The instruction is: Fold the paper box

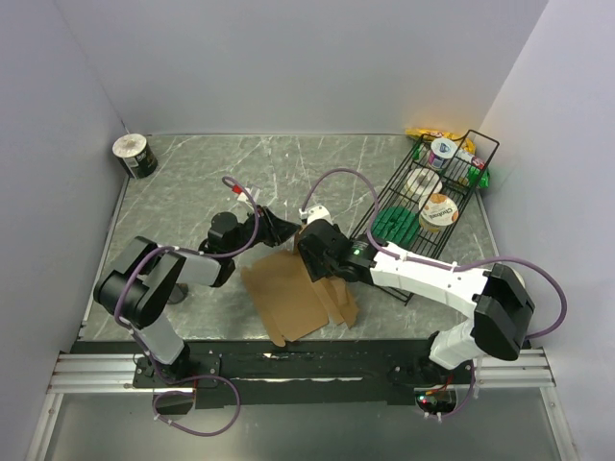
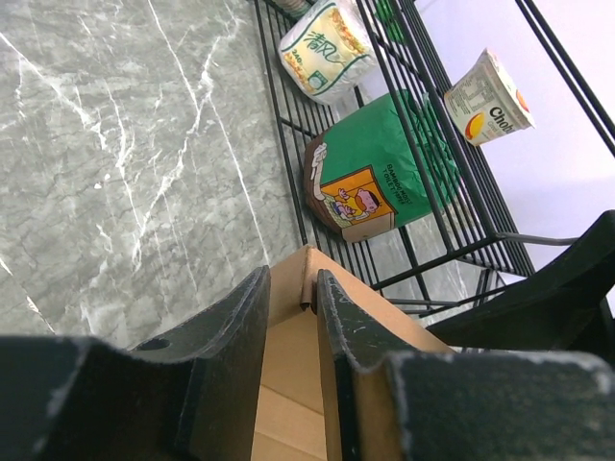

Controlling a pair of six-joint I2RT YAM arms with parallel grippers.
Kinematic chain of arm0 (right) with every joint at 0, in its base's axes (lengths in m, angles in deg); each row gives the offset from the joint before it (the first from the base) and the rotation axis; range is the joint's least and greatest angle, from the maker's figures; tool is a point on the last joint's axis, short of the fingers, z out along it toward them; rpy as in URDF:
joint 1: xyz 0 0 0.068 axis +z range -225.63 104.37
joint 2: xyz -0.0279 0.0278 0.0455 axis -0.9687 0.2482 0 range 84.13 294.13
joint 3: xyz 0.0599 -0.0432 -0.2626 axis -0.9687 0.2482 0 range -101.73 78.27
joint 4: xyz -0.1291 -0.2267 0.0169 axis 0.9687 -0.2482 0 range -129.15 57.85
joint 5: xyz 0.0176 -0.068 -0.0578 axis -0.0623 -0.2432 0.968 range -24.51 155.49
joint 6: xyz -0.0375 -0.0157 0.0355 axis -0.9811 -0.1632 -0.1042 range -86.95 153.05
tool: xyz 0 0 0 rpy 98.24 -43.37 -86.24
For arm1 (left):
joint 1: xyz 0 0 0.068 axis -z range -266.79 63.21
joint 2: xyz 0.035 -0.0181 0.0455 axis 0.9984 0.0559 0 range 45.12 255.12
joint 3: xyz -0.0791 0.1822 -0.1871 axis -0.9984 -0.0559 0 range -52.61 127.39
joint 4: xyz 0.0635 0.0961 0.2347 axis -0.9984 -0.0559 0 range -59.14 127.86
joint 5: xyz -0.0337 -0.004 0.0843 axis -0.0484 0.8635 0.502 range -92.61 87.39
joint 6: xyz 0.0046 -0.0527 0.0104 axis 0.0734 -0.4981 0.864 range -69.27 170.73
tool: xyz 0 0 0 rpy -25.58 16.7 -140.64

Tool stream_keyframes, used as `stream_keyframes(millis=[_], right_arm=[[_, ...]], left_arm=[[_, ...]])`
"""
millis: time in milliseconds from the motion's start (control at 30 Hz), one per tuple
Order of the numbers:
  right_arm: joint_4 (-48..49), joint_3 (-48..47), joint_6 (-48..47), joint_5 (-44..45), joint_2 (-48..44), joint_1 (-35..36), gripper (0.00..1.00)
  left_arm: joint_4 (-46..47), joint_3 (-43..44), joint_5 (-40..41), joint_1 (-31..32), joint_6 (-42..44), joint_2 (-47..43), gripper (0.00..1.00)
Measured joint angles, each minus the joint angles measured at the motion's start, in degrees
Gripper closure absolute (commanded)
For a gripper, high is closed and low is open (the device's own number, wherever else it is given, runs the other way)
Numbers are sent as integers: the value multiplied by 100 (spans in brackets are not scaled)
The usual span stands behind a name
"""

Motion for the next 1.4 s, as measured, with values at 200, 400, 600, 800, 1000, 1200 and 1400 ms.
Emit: stream_keyframes(millis=[200, 400, 600, 800, 1000, 1200, 1400], right_arm=[[-4, -4, 35, -197, -9, -85, 39], [22, 9, 68, -516, -17, -264, 33], [57, 20, 129, -855, -114, -411, 40], [149, 37, 101, -977, -122, -492, 52], [275, 125, -201, -1062, -122, -490, 59], [632, 140, -562, -1067, -33, -509, 65], [1025, 164, -1106, -1244, 66, -531, 66]], left_arm=[[-11, -17, 31, 13, 103, -39, 71], [-26, -59, 107, 26, 155, -98, 71], [-31, -122, 232, 85, 249, -177, 71], [-114, -302, 402, 116, 251, -413, 60], [-975, -509, 629, 87, 337, -1005, 12], [-1974, -802, 675, -214, 400, -1856, 4], [-2225, -1285, 863, -431, 608, -2817, 1]])
